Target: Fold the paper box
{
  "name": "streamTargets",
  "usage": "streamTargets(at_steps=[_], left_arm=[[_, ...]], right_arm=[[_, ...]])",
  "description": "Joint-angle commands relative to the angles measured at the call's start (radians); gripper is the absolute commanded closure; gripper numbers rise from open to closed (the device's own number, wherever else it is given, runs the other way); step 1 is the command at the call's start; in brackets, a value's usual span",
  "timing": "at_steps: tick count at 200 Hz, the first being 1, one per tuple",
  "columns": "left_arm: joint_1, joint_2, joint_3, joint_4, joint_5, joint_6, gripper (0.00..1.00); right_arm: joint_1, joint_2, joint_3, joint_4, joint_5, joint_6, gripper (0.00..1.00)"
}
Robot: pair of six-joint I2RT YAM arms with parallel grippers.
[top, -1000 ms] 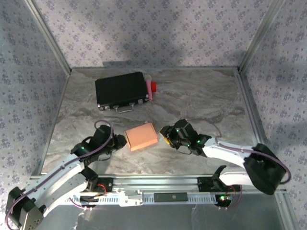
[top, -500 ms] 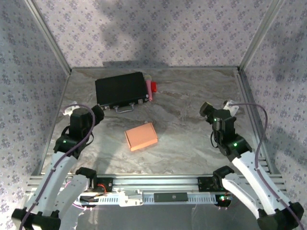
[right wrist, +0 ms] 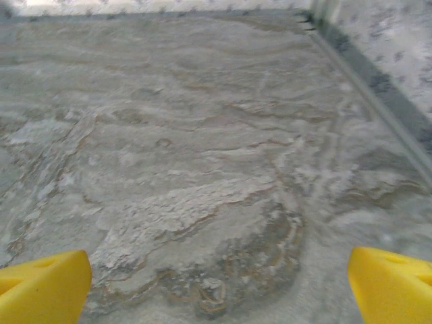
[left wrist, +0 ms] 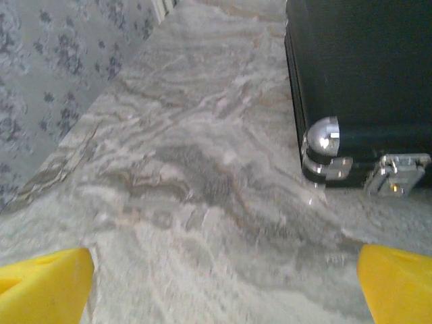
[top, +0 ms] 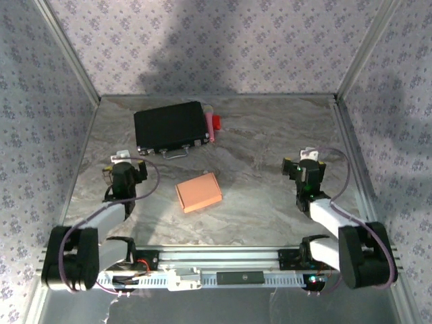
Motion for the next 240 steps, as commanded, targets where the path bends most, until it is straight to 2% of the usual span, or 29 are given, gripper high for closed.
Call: streamTargets(at_steps=[1, 12, 20, 31, 51, 66, 79, 93, 119, 154, 167, 182, 193, 216, 240], left_arm=[[0.032, 0.126, -0.006, 0.322, 0.095, 0.068, 0.0], [0.05, 0.163, 0.0, 0.349, 0.134, 0.045, 0.0], [0.054, 0.194, -0.005, 0.393, 0.137, 0.037, 0.0], [0.055, 0.251, -0.019, 0.463, 0.131, 0.03, 0.0], [0.059, 0.399, -0.051, 0.702, 0.159, 0.05, 0.0], [0.072, 0.325, -0.011, 0.501, 0.169, 0.024, 0.0], [0.089, 0.369, 0.017, 0.525, 0.195, 0.018, 0.0], [0.102, 0.344, 0.068, 0.377, 0.191, -0.009, 0.0], [0.106, 0.356, 0.082, 0.37, 0.198, -0.011, 0.0], [0.106, 0.354, 0.088, 0.358, 0.199, -0.011, 0.0], [0.104, 0.354, 0.092, 0.349, 0.2, -0.009, 0.0], [0.105, 0.355, 0.093, 0.348, 0.196, -0.007, 0.0], [0.104, 0.354, 0.094, 0.348, 0.195, -0.008, 0.0], [0.102, 0.355, 0.094, 0.348, 0.195, -0.007, 0.0], [0.102, 0.357, 0.096, 0.345, 0.195, -0.006, 0.0]], right_arm=[[-0.045, 0.076, 0.046, 0.096, -0.158, -0.052, 0.01], [-0.058, 0.126, 0.016, 0.199, -0.204, -0.054, 0.01], [-0.059, 0.106, 0.036, 0.128, -0.234, -0.067, 0.01], [-0.065, 0.098, 0.01, 0.175, -0.26, -0.076, 0.01], [-0.078, 0.06, -0.031, 0.201, -0.306, -0.098, 0.01], [-0.087, 0.036, -0.079, 0.274, -0.28, -0.113, 0.01], [-0.095, 0.016, -0.073, 0.257, -0.24, -0.128, 0.01], [-0.126, 0.022, -0.057, 0.267, -0.256, -0.128, 0.01], [-0.17, 0.152, -0.018, 0.32, -0.311, -0.105, 0.01], [-0.186, 0.341, -0.041, 0.524, -0.323, -0.083, 0.01], [-0.193, 0.331, 0.023, 0.385, -0.349, -0.091, 0.01], [-0.196, 0.34, 0.056, 0.333, -0.378, -0.099, 0.01], [-0.21, 0.348, 0.053, 0.353, -0.391, -0.085, 0.01], [-0.177, 0.351, 0.083, 0.296, -0.308, -0.097, 0.01], [-0.174, 0.351, 0.081, 0.302, -0.305, -0.099, 0.01]])
